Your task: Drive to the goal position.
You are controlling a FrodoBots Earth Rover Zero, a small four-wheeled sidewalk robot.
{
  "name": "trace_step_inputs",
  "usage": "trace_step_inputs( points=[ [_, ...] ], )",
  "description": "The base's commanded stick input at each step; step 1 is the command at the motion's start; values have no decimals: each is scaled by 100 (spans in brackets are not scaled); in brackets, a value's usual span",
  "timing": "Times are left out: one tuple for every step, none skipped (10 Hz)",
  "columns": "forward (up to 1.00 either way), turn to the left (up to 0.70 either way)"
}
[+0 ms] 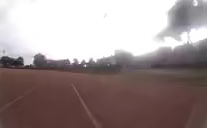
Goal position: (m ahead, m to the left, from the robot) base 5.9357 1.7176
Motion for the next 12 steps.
trace_step_inputs(
  points=[
    [70,0],
    [70,0],
    [70,0],
    [70,0],
    [70,0],
    [70,0],
    [70,0],
    [70,0],
    [70,0],
    [70,0],
    [70,0],
    [70,0]
  ],
)
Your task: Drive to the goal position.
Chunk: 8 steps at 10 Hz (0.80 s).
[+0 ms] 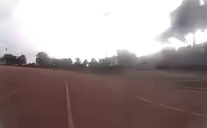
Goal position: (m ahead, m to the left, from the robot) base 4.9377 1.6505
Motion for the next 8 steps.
trace_step_inputs(
  points=[
    [70,0],
    [70,0],
    [70,0],
    [70,0],
    [70,0],
    [70,0],
    [70,0],
    [70,0]
  ],
)
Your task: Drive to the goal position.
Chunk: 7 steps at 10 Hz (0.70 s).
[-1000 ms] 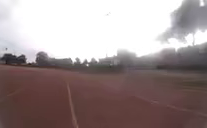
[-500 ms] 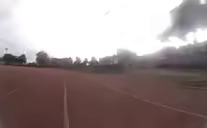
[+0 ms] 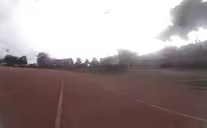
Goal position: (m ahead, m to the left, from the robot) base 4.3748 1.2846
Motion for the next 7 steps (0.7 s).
trace_step_inputs(
  points=[
    [70,0],
    [70,0],
    [70,0],
    [70,0],
    [70,0],
    [70,0],
    [70,0]
  ],
)
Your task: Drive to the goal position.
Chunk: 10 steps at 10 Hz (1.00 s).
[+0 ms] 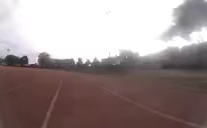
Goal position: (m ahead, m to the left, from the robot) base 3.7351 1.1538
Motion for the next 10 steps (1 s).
trace_step_inputs(
  points=[
    [70,0],
    [70,0],
    [70,0],
    [70,0],
    [70,0],
    [70,0],
    [70,0],
    [70,0],
    [70,0],
    [70,0]
  ],
)
